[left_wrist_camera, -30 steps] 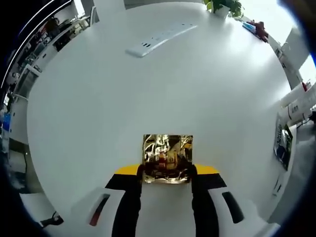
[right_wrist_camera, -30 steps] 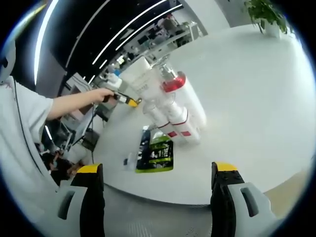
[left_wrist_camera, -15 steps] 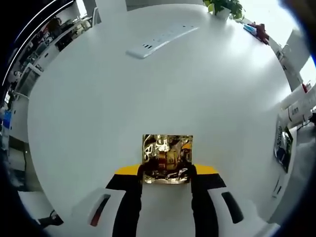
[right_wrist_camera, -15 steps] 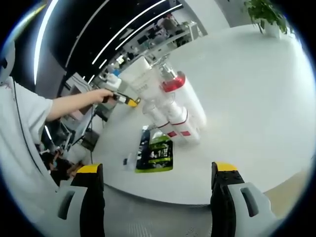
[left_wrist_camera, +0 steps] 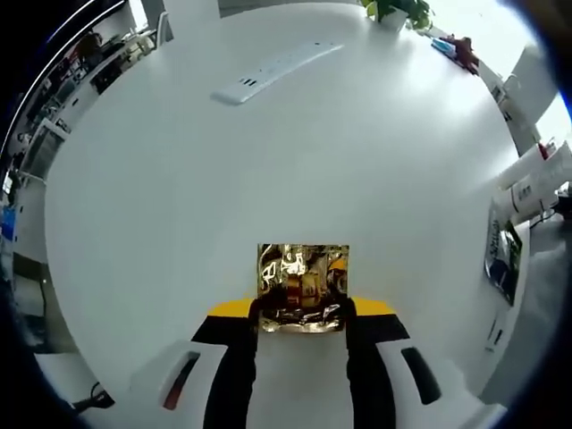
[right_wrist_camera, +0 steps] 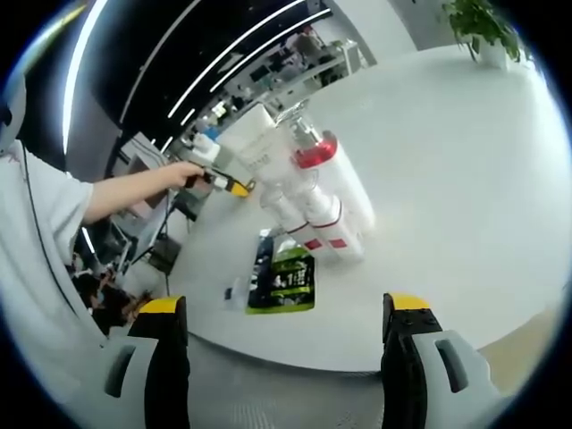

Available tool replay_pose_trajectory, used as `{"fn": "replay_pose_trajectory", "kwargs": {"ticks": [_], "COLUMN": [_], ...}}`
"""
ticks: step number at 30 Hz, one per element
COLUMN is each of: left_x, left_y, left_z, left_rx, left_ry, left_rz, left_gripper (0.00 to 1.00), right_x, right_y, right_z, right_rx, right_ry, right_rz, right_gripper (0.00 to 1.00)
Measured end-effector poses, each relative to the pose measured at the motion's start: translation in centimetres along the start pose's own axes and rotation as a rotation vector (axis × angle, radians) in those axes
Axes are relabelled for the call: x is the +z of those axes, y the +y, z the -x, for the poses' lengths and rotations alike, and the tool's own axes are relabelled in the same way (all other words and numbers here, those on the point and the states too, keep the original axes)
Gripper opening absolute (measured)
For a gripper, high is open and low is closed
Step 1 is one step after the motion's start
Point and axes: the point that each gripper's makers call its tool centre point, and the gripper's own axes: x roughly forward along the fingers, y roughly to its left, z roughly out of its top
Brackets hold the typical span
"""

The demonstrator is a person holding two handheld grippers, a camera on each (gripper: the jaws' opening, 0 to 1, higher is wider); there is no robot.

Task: Arrange the skincare products in the storage area until every visible bottle or jar stands upright without overlapping.

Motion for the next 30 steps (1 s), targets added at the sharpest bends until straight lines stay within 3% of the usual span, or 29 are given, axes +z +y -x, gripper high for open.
{"fn": "replay_pose_trajectory", "kwargs": {"ticks": [14,16,22,26,30], "left_x": [-0.1,-0.3,-0.3,0.1,0.4], "left_y": [-3.3,-5.2,-7.4,-7.5,-9.9], "left_z": [2.9,3.9,5.5,6.1,7.4], "left_rx": [-0.019,-0.015,-0.025,-0.032,-0.037], "left_ry": [0.002,0.007,0.025,0.024,0.027], "left_rz": [-0.105,-0.128,-0.211,-0.242,-0.295], "left_gripper": [0.43,0.43,0.43,0.43,0.43], "right_x": [0.1,0.2,0.3,0.3,0.5], "right_y": [0.5,0.6,0.7,0.9,0.9], "right_z": [0.1,0.1,0.2,0.2,0.3], "right_rx": [0.032,0.038,0.05,0.061,0.061], "right_ry": [-0.01,-0.013,-0.022,-0.024,-0.036], "right_rz": [0.03,0.034,0.046,0.055,0.068], "right_gripper": [0.89,0.89,0.89,0.89,0.89]}}
